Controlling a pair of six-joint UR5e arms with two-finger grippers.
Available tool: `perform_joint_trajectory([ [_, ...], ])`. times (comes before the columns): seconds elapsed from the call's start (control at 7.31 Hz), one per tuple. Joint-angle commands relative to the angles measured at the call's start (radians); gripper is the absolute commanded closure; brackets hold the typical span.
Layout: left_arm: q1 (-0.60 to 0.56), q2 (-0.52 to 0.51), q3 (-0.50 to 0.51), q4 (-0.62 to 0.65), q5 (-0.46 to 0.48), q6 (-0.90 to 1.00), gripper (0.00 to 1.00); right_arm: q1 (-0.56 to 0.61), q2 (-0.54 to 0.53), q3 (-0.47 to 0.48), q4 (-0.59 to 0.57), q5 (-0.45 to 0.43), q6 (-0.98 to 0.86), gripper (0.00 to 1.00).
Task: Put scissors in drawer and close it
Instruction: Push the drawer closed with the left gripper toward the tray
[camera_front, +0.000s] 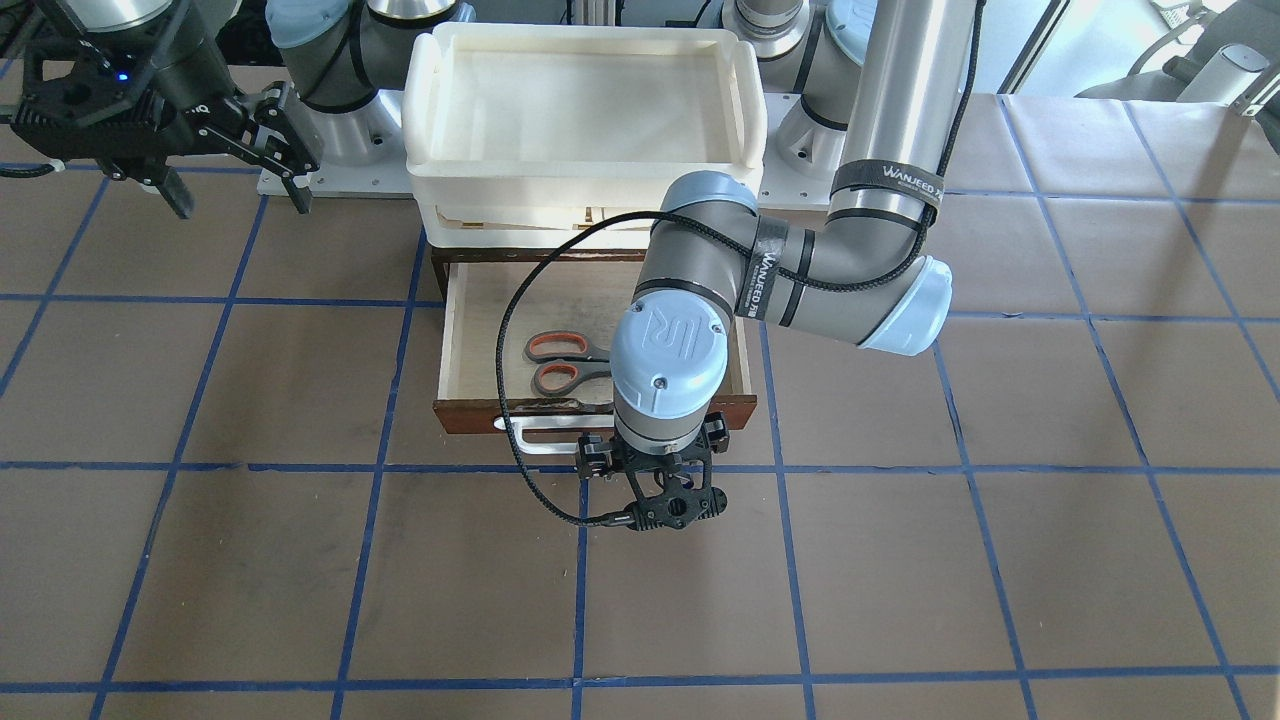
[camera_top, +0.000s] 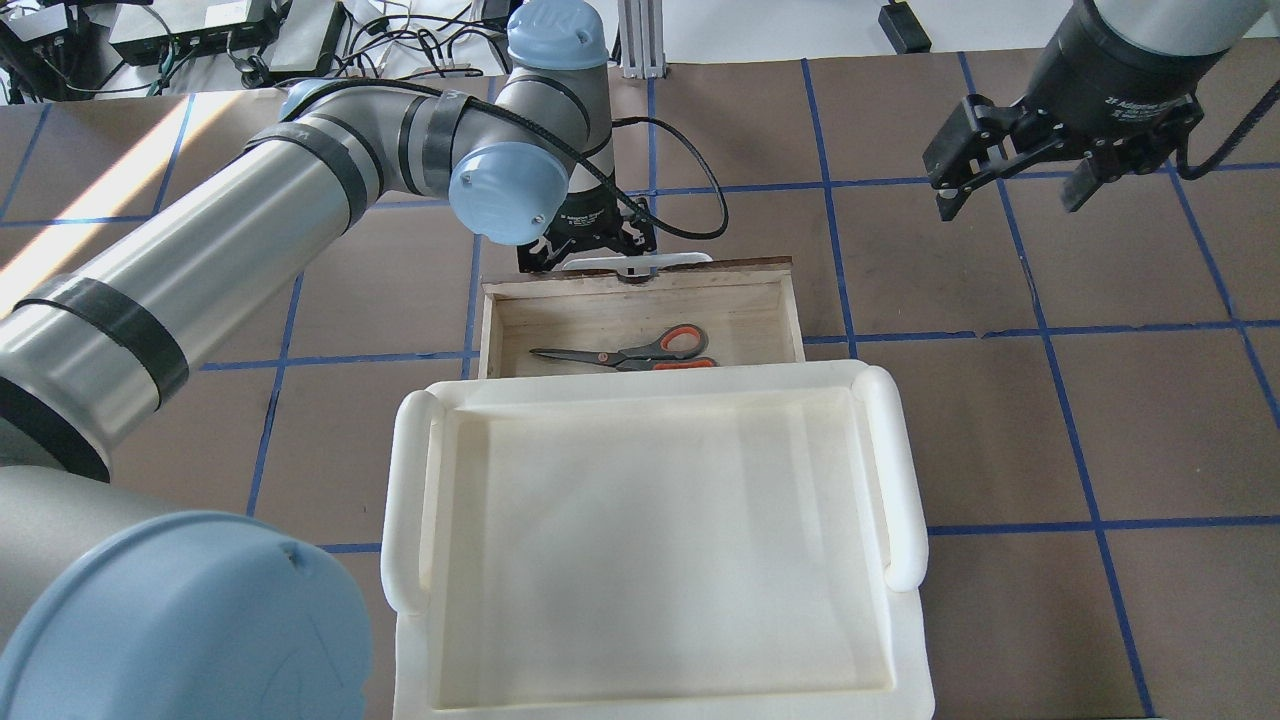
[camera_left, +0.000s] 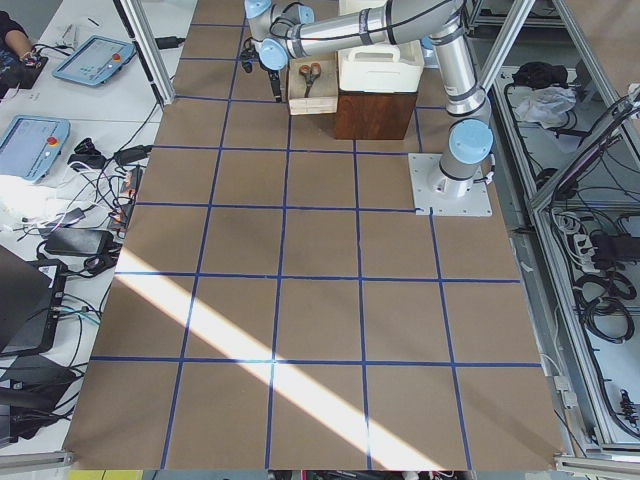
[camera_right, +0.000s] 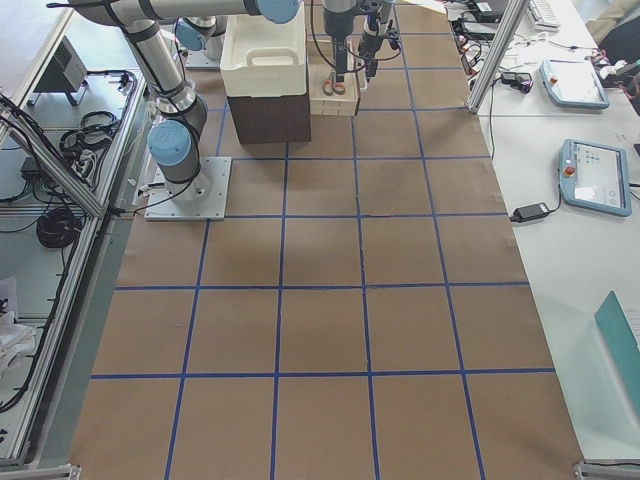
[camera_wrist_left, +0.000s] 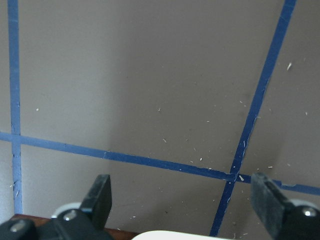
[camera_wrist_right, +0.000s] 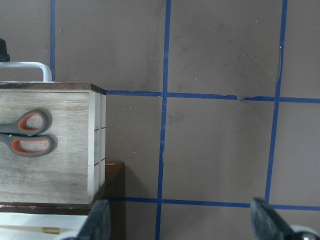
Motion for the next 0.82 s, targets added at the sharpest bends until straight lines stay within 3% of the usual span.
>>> perform_joint_trajectory([
  [0.0, 0.0, 0.018, 0.002, -0.025, -0.014, 0.0, 0.0, 0.0, 0.001, 0.0, 0.002, 0.0, 0.0, 0.0],
  [0.68, 0.0, 0.043, 0.0, -0.114, -0.012, 0.0, 0.0, 0.0, -0.001, 0.002, 0.002, 0.0, 0.002, 0.0],
])
